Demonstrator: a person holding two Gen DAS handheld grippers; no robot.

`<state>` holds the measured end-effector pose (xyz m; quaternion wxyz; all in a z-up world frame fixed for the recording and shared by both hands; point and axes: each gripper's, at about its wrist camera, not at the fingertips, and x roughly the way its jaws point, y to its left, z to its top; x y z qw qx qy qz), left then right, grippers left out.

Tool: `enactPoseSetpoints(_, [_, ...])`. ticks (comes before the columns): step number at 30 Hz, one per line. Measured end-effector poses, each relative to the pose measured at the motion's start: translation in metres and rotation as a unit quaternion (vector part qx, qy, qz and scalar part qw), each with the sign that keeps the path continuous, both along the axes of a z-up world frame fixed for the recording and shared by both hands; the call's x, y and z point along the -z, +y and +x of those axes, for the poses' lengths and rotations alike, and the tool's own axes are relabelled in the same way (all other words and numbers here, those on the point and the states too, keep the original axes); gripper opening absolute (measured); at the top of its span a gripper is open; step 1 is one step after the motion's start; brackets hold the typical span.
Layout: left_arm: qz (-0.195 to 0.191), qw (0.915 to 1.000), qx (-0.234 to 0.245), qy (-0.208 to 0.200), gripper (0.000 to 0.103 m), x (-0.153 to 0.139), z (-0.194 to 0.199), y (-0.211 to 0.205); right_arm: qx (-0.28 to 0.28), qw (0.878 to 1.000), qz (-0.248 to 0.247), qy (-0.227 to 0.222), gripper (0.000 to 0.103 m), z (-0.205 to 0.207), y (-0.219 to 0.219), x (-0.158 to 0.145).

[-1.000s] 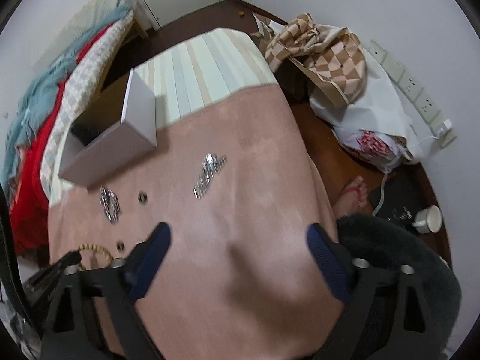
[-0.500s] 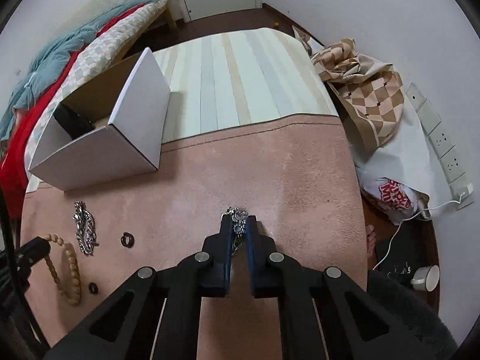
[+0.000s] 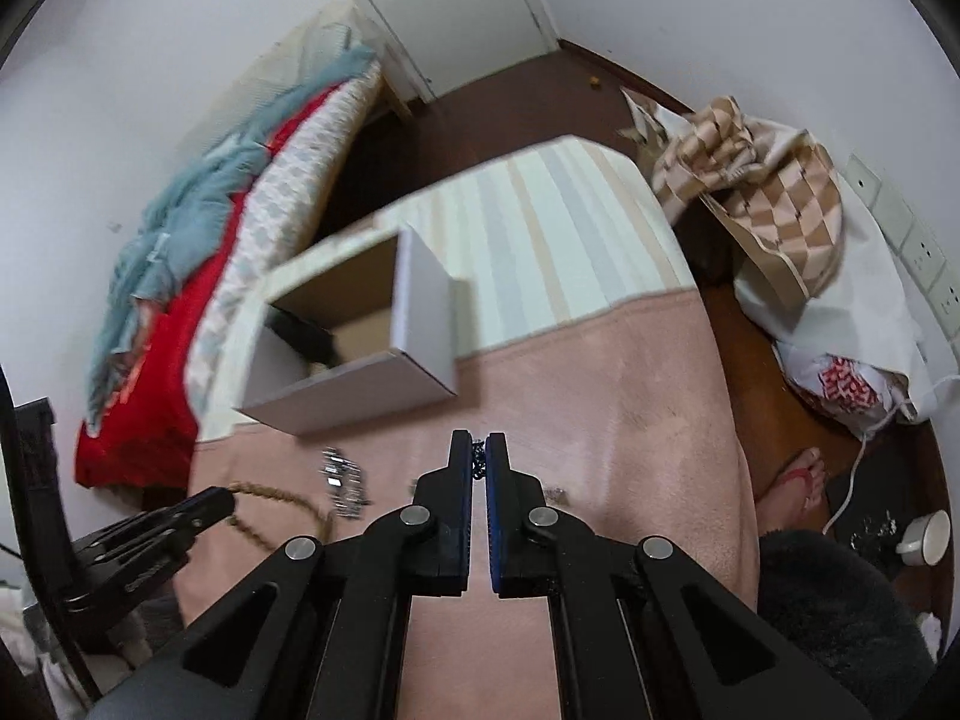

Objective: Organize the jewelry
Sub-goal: 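Carry the bead bracelet and brooch with both tools over the box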

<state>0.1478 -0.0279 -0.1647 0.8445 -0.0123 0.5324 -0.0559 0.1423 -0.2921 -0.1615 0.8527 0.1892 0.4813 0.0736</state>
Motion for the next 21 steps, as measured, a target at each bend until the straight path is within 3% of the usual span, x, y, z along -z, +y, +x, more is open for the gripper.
enactPoseSetpoints(7, [-0.032,0.9984,0.019,-0.042,0.006,-0.064,0.022,0.000,-0.030,0.998,0.026,-0.043,0.004,0.017,0.012,-0.062])
enactPoseSetpoints(12, [-0.030,0.9970,0.027,-0.066,0.006,-0.092,0.055,0.003,-0.056,0.996,0.025,-0.060,0.004,0.051,0.030,-0.089])
enactPoseSetpoints(16, [-0.023,0.9976,0.029,-0.059,0.006,-0.090,0.086,0.006,-0.080,0.995,0.018,-0.048,0.004,0.083,0.049,-0.088])
enactPoseSetpoints(21, [-0.012,0.9987,0.038,-0.030,0.006,-0.065,0.111,0.006,-0.108,0.994,0.013,-0.011,0.004,0.120,0.072,-0.064])
